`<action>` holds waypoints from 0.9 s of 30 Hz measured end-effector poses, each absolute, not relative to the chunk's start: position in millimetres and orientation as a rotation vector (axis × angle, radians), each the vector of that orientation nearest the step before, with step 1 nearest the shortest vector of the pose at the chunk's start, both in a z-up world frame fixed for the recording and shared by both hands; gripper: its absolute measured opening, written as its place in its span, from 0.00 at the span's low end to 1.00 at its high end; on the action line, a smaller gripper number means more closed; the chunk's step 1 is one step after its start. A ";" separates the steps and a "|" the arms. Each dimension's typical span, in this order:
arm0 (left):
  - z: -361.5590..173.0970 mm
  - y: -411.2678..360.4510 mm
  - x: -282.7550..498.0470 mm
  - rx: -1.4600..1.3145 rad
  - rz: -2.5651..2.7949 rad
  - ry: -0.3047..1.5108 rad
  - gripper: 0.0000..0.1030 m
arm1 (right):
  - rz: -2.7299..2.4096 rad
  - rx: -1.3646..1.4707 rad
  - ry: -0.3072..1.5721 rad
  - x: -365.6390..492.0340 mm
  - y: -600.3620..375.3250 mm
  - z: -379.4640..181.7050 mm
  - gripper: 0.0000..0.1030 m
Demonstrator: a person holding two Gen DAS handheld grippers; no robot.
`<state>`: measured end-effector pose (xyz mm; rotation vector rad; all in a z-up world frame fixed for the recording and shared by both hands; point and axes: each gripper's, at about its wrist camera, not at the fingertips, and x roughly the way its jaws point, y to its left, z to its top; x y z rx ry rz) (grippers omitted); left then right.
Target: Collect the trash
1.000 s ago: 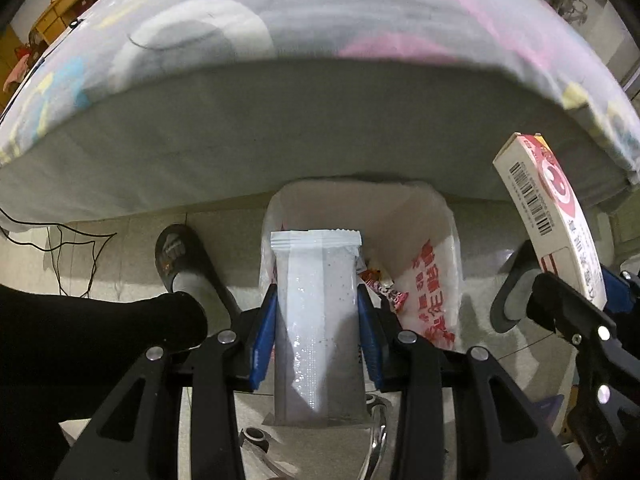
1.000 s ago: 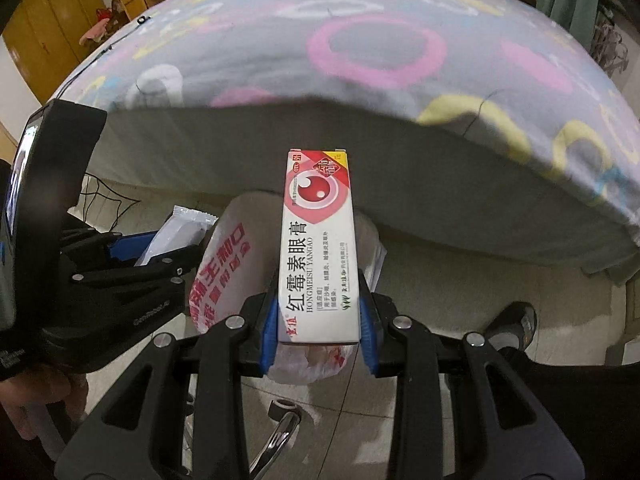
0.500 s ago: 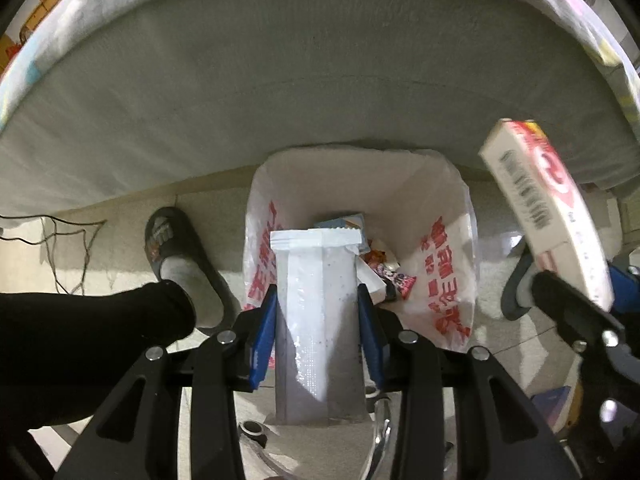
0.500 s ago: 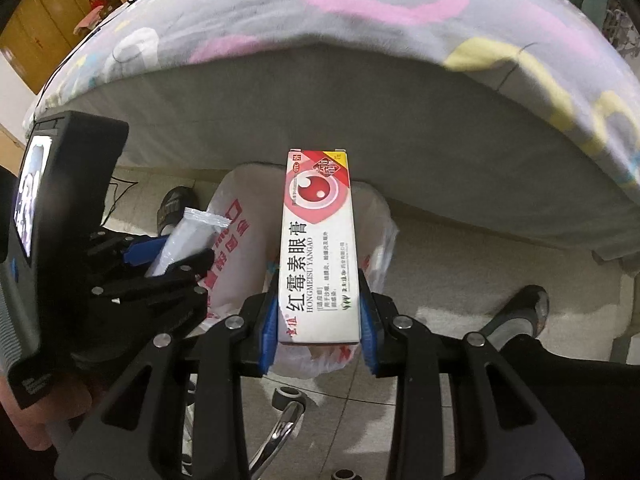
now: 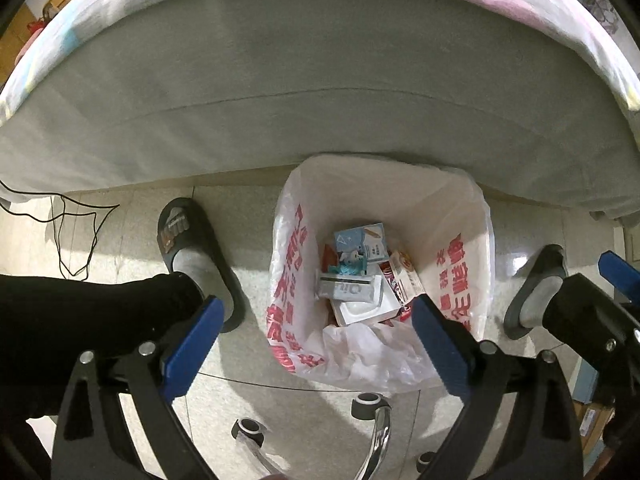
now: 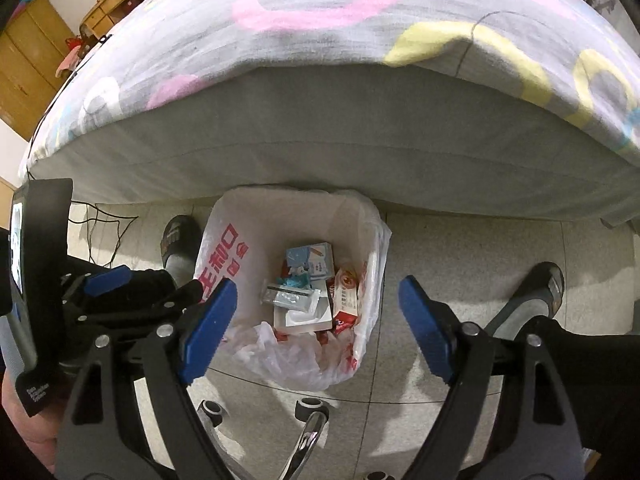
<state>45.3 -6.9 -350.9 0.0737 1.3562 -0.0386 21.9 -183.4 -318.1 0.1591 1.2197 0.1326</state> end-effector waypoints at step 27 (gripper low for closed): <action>-232.1 2.7 24.1 0.063 -0.067 1.074 0.90 | 0.053 0.166 1.066 -18.8 -204.0 -195.3 0.83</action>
